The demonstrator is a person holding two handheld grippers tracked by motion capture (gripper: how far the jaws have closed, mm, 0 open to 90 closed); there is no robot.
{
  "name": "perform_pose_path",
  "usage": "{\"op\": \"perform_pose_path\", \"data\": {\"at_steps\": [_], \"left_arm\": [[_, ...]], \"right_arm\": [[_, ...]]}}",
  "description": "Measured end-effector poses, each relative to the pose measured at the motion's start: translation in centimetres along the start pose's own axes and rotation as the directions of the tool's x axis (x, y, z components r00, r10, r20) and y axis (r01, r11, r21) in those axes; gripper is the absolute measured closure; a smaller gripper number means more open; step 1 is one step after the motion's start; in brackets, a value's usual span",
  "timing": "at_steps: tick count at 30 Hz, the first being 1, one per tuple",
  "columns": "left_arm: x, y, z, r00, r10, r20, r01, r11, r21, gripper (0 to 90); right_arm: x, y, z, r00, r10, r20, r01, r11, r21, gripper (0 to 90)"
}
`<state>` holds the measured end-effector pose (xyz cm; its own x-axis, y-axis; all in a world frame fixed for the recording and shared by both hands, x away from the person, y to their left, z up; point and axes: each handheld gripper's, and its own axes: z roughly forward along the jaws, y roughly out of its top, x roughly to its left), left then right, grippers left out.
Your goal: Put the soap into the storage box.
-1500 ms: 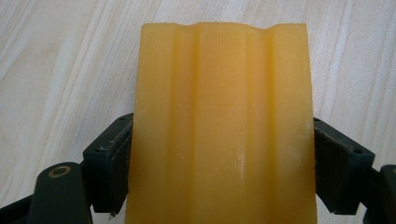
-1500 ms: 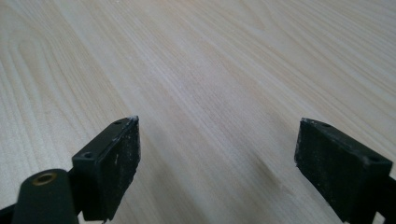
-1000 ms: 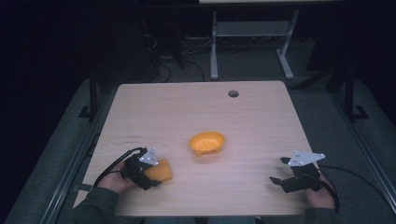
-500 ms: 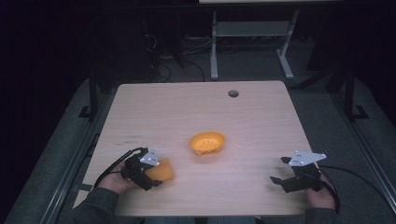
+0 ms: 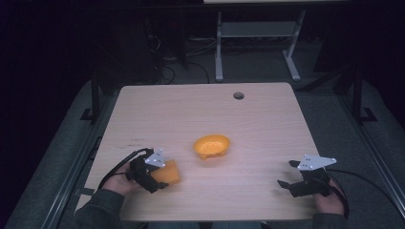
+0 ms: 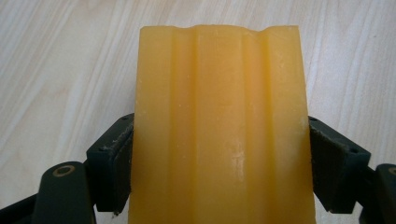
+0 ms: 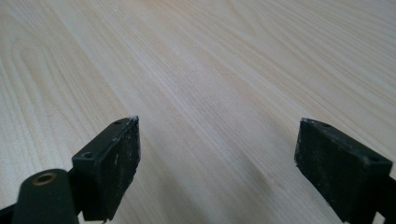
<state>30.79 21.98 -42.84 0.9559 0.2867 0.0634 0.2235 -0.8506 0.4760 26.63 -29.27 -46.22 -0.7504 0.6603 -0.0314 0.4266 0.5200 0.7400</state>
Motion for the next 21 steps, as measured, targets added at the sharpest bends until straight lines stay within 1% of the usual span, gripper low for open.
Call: {"op": "perform_pose_path", "data": {"at_steps": [5, 6, 8, 10, 13, 16, 18, 21], "left_arm": [[0.3, 0.7, -0.2, 0.9999, 0.011, 0.009, -0.011, 0.9999, 0.012, 21.0], [0.4, 0.8, -0.3, 0.9999, 0.012, 0.01, -0.012, 0.9999, 0.01, 21.0], [0.5, 1.2, -0.4, 0.9998, 0.017, 0.009, -0.017, 0.9998, 0.011, 21.0], [0.6, 1.5, -0.5, 0.9998, 0.016, 0.015, -0.016, 0.9998, 0.011, 21.0], [0.8, 2.1, -0.6, 0.9994, 0.03, 0.016, -0.03, 0.9995, 0.012, 21.0], [0.9, 2.7, -0.6, 0.9992, 0.032, 0.022, -0.032, 0.9994, 0.01, 21.0], [1.0, 3.1, -0.7, 0.9987, 0.045, 0.025, -0.045, 0.9988, 0.017, 21.0], [1.2, 3.5, -0.6, 0.9986, 0.044, 0.028, -0.044, 0.999, 0.008, 21.0]], "right_arm": [[0.0, 0.0, -0.1, 1.0, -0.003, 0.002, 0.003, 1.0, 0.0, 13.7], [-0.1, -0.1, -0.1, 0.9999, -0.013, 0.006, 0.013, 1.0, -0.001, 13.7], [0.0, 0.0, -0.2, 1.0, -0.004, 0.002, 0.004, 1.0, -0.006, 13.7], [0.0, 0.0, -0.2, 1.0, -0.005, 0.001, 0.005, 1.0, -0.008, 13.7], [0.0, 0.0, -0.2, 1.0, -0.005, -0.001, 0.005, 1.0, -0.012, 13.7], [0.0, -0.1, -0.3, 1.0, -0.003, -0.003, 0.003, 1.0, -0.016, 13.7], [0.0, -0.1, -0.3, 1.0, -0.005, 0.0, 0.005, 1.0, -0.016, 13.7], [-0.1, -0.1, -0.3, 1.0, -0.004, 0.003, 0.004, 1.0, -0.017, 13.7]]}}
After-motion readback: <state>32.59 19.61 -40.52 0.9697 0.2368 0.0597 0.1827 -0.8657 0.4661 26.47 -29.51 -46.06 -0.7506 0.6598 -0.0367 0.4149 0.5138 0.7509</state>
